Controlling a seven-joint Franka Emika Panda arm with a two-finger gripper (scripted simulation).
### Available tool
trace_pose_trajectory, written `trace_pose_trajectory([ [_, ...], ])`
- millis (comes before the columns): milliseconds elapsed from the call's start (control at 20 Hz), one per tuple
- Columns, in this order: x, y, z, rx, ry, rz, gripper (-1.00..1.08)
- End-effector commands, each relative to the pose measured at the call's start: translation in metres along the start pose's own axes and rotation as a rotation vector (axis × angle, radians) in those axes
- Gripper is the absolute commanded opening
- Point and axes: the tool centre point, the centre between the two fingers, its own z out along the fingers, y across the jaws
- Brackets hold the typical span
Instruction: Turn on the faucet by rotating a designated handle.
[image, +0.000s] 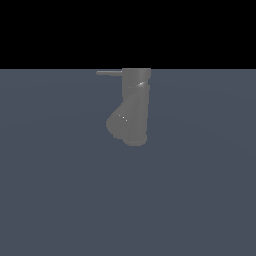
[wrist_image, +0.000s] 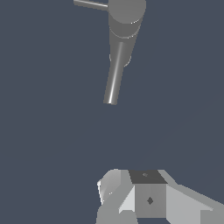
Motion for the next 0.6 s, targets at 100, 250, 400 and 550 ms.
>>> trace_pose_trajectory([
  [100,0.0007,-0.0005,-0.0002,0.003,0.000,0.002,-1.00],
  [250,0.0010,-0.0005,-0.0002,0.003,0.000,0.003,-1.00],
  [400,0.0038,-0.0008,-0.0004,0.004,0.000,0.015,-1.00],
  [550,0.0090,-0.0014,-0.0006,0.004,0.000,0.037,-1.00],
])
